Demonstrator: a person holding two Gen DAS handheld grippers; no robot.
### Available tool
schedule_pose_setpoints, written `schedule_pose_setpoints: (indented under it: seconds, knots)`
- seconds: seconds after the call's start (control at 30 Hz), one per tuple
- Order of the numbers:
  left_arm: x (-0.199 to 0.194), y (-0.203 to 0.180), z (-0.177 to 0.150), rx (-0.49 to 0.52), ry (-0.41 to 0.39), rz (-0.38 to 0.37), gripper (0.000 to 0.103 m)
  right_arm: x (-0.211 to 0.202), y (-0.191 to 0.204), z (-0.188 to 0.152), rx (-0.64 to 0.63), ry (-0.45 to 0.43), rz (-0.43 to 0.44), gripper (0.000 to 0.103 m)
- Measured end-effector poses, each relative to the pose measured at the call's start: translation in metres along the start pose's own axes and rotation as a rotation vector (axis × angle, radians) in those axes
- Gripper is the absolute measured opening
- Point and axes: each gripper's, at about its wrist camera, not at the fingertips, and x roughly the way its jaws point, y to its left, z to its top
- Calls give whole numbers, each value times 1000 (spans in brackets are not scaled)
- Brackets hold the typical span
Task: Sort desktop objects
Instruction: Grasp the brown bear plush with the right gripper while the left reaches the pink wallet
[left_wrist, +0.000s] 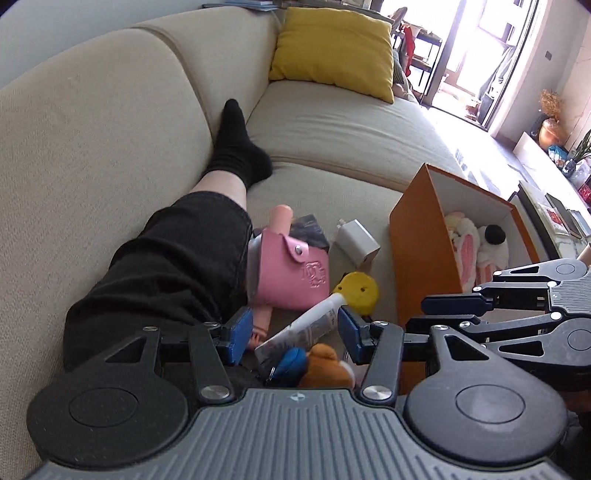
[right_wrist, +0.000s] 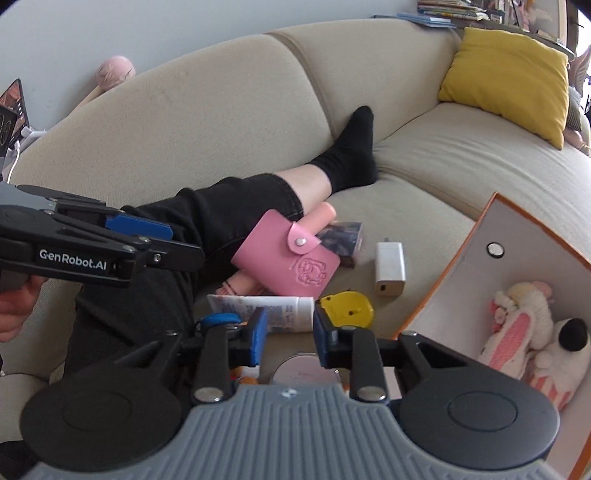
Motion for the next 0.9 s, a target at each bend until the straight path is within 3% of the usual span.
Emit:
schedule_pose_setpoints:
  seconds: [0.3,0.53,0.77,0.9]
  knots:
    - [14,8,-31,14,100,-42,59,36,32,-10,-94,168,65,26]
    - [14,8,-37,62,84,-33,58,71,39,-12,-132,275,61,45]
    - [20,10,-35,92,82,-47,57,99,34,-15,-115,336,69,46]
    - [23,15,-30,83,82,-57,55,101,29,-15,-91,333,97,38]
